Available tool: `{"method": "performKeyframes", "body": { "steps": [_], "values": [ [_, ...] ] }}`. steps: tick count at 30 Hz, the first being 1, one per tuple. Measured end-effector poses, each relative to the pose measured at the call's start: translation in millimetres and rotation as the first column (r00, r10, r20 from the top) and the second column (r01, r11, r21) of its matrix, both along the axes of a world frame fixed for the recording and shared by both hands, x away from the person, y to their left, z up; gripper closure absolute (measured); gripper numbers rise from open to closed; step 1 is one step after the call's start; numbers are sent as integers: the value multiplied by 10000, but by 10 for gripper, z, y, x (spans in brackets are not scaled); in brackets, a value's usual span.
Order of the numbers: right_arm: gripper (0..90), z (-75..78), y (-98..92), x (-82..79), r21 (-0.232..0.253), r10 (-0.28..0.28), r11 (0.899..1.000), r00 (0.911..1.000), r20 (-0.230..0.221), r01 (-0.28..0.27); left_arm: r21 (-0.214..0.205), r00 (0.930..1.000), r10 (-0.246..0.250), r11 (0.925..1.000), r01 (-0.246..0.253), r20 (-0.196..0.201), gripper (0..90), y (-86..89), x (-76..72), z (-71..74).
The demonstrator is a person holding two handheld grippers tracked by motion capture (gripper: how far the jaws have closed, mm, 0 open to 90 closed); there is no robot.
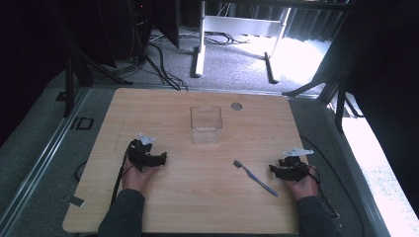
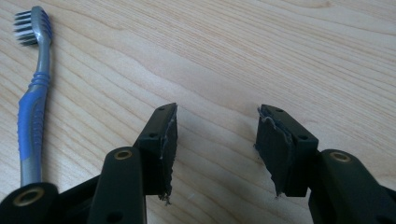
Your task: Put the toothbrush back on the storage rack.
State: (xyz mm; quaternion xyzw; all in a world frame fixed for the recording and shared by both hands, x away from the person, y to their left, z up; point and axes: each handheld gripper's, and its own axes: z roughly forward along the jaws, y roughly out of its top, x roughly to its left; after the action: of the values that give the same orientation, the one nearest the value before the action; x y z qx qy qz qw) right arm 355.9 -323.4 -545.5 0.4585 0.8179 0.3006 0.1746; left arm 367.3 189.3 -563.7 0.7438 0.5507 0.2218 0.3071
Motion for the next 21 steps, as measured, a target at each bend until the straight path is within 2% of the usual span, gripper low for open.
{"method": "performKeyframes", "body": {
  "steps": [5,6,8,10,12,13,14,15,21],
  "values": [
    [501,5,3,-8,-23,164,9999,9999,-27,-164,9,10000,38,10000,-38,-8,94,-2,-2,1],
    [536,11,-1,-10,-37,193,9998,9998,-50,-194,6,10000,37,10000,-37,-10,94,-2,-2,1],
    [548,14,-5,-13,-8,189,9998,9998,-80,-189,8,10000,40,10000,-40,-8,94,-3,-2,1],
    [552,20,-12,-23,175,151,9997,9998,-88,-150,9,10000,39,10000,-39,-7,94,-3,-2,1],
    [549,37,-1,-50,76,212,9997,9998,70,-212,5,10000,41,10000,-41,-4,94,-3,-2,1],
    [548,71,19,-83,-199,299,9994,9991,308,-293,8,10000,39,10000,-39,-9,94,-3,-3,1],
    [548,71,19,-83,-199,299,9994,9991,308,-293,8,10000,39,10000,-39,-9,95,-3,-3,1],
    [545,123,39,-120,-367,379,9987,9977,570,-358,-6,10000,48,10000,-48,-1,95,-7,-7,0],
    [545,272,82,-204,-454,585,9975,9925,1075,-539,-7,10000,-12,10000,12,6,95,-8,-11,0]
  ]
}}
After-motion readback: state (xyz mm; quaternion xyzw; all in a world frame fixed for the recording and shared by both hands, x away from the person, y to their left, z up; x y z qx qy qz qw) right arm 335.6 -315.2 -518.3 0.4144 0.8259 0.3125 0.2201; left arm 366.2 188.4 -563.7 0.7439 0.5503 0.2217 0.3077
